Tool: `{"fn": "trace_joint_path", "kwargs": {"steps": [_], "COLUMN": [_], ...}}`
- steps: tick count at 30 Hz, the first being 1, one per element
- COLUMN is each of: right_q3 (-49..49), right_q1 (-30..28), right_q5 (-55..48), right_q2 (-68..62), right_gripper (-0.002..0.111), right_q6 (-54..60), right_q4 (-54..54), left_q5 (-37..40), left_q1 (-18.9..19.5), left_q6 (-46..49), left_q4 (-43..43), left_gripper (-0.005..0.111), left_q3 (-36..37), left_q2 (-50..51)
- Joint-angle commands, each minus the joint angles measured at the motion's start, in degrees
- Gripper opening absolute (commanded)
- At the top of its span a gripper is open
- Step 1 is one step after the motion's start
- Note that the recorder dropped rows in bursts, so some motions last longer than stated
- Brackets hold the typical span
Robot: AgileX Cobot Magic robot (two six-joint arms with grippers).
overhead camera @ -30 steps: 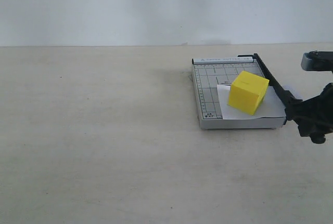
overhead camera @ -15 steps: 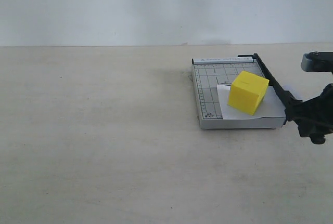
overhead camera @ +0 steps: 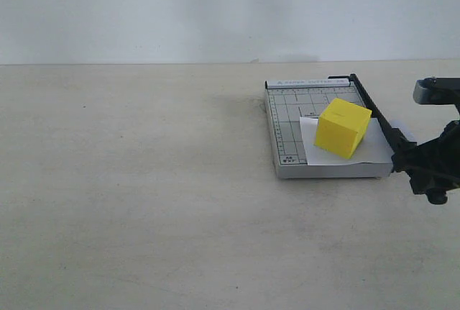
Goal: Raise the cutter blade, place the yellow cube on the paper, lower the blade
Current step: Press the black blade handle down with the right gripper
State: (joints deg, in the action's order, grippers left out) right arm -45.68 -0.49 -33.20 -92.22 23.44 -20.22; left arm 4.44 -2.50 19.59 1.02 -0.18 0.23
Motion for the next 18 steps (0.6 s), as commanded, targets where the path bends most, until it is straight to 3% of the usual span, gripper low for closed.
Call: {"fn": "trace_joint_path", "kwargs": {"steps": [1,18], "right_q3": [1.18,1.18], "right_q1": [0.49,0.49], "right_q5": [-3.06,-2.56], "right_q2": [-1.6,-1.87], "right_gripper": [0.0,0.0], "right_q6": [1.97,2.68], "right_q4": [-2.11,-2.11], "left_q5": [-0.13,-0.13], "left_q1": [0.15,0.15], "left_q6": [0.11,0.11], "left_q4": [0.06,0.06], "left_gripper": [0.004,0.004], "left_q3": [0.18,0.18], "left_q2": [-0.23,-0.23]}}
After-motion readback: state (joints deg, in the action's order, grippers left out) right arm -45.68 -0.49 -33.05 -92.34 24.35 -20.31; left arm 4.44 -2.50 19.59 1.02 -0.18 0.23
